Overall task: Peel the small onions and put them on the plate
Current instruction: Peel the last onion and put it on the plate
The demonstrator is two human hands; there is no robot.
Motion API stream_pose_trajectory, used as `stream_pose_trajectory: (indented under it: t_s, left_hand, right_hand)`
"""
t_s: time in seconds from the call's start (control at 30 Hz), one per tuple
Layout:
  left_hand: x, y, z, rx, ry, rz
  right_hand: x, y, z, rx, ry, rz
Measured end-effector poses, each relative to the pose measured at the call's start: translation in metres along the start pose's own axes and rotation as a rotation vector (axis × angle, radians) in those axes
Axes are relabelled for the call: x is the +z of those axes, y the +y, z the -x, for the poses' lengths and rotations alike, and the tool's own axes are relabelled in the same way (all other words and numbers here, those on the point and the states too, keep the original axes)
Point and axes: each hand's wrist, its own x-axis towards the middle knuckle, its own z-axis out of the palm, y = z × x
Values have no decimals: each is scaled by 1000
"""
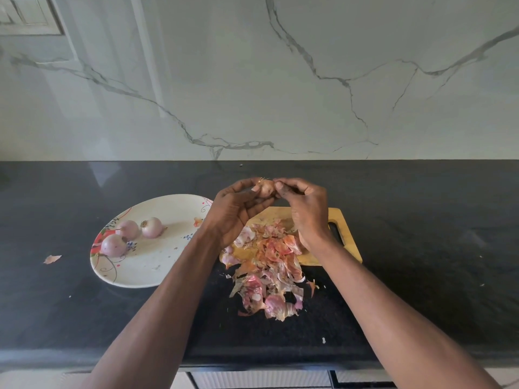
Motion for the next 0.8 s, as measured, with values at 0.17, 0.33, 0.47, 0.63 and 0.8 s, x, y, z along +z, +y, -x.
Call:
stream_pose_trajectory:
  t_s: [0.17, 0.33, 0.47, 0.63, 0.8]
  left_hand:
    - [1, -1, -1, 15, 31, 9]
    - [0, -7, -1, 38, 76, -65]
    - [4, -9, 1, 83, 72, -97]
    - [5, -16, 1, 157, 111, -165]
    - [7, -19, 3, 209, 105, -251]
  right_hand:
    - [0, -3, 3, 34, -7, -22]
    - [5, -1, 6, 135, -20, -131]
    - [9, 1, 6, 232, 80, -304]
    - [14, 1, 8, 214, 159, -317]
    - [17, 1, 8, 198, 250, -306]
